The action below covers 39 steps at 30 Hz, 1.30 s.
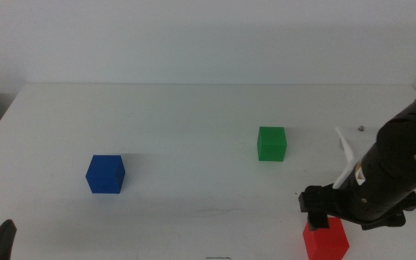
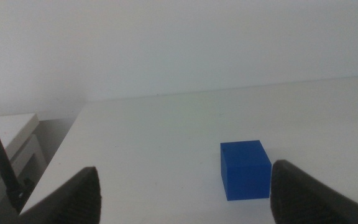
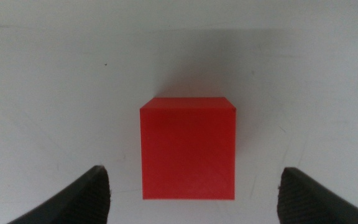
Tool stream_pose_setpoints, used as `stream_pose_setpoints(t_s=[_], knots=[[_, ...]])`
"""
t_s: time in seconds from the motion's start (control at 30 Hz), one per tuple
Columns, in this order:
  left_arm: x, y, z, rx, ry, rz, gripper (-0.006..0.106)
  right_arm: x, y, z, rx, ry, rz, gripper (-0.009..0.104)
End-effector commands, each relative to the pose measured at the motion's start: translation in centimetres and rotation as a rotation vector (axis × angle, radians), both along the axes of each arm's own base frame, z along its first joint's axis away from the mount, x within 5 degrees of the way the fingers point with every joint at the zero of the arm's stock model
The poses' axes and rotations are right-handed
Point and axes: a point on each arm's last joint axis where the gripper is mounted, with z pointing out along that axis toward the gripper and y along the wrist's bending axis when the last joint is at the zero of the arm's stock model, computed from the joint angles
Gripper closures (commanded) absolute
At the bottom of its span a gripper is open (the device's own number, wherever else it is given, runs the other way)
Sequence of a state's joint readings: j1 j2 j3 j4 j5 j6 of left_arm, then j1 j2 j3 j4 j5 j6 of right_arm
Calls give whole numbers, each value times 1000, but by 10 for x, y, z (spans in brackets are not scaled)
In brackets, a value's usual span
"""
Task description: Stack red cubes first, then green, then blue cubes in a specific spot.
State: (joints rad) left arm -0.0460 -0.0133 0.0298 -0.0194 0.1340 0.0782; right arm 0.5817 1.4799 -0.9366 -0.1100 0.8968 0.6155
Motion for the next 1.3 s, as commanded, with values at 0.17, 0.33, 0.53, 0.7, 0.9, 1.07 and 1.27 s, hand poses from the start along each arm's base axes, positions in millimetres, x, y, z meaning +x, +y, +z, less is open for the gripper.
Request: stream_pose_setpoints(t_s=[0.17,0.33,0.53,0.7,0.9,1.07,1.27], knots=[[-2,0,10,-20,-106,-1,7,12,8,-1,6,-39,34,27],[-2,0,10,-20,-106,-1,7,17,11,-15,-13,-6,35,28],[-2,0,10,-20,-106,-1,7,20,14,-31,-43,43,47,35],[-2,0,10,-20,-106,-1,7,21,15,-34,-46,52,46,63],[-2,0,10,-20,-106,-1,7,23,22,-19,-54,47,60,96],[-2,0,10,-20,-106,-1,7,37,51,5,-31,-4,88,96],[-2,0,10,-20,-106,-1,7,65,94,17,-59,9,123,96]])
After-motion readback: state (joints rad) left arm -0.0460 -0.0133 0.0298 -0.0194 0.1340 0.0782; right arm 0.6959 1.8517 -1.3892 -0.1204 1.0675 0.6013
